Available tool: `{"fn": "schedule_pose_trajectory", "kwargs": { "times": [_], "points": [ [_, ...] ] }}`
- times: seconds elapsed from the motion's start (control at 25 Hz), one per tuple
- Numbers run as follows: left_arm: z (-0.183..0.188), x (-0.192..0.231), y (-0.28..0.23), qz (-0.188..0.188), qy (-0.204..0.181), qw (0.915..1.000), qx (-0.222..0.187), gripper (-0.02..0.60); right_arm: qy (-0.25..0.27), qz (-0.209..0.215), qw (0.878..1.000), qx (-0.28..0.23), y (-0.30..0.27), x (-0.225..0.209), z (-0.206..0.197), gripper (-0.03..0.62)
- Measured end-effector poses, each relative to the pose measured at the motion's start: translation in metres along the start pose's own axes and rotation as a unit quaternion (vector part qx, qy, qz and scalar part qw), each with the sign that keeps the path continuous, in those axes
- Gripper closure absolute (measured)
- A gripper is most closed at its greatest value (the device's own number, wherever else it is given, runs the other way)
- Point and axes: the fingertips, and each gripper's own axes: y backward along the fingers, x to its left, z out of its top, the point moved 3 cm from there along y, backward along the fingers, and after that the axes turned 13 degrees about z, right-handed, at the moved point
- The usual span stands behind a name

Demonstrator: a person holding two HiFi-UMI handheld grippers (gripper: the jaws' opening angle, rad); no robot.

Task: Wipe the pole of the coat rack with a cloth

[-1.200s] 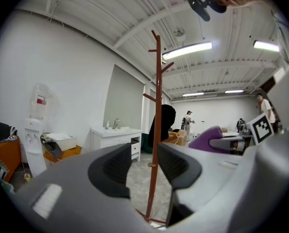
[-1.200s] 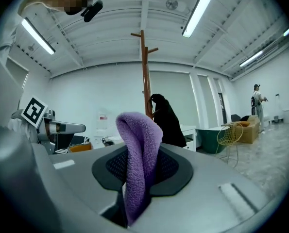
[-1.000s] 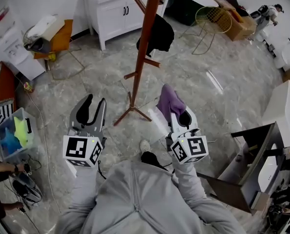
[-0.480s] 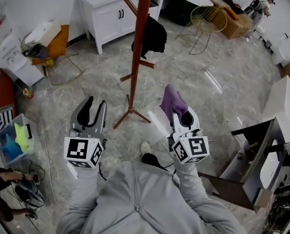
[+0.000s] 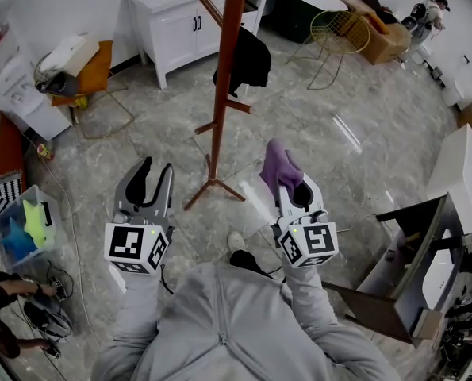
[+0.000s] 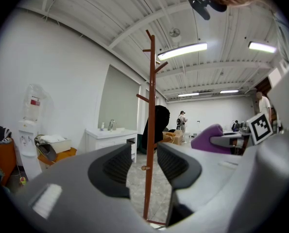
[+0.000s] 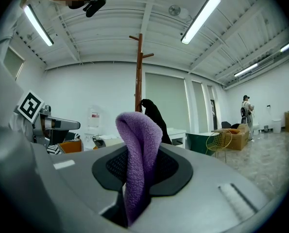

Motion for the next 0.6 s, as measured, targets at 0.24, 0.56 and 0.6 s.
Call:
{"fn": "schedule_pose_trajectory", "kwargs": {
  "times": [0.24, 0.56, 0.6],
  "points": [
    [-0.0008, -0.0008, 0.0003, 0.002, 0.001, 1.0000, 0.000, 0.410, 0.001, 0.008, 1.000, 0.003, -0.0014, 0.0025, -0.0017, 0.517],
    [-0.0022, -0.0032, 0.0017, 0.002, 0.003, 1.0000, 0.000, 0.410, -0.002, 0.012, 1.000, 0.005, 0.0006, 0.0043, -0.0048, 0.517],
    [-0.0024, -0.0035, 0.0019, 0.002, 0.003, 1.0000, 0.000, 0.410, -0.002, 0.012, 1.000, 0.005, 0.0011, 0.0044, -0.0053, 0.517]
  ]
}}
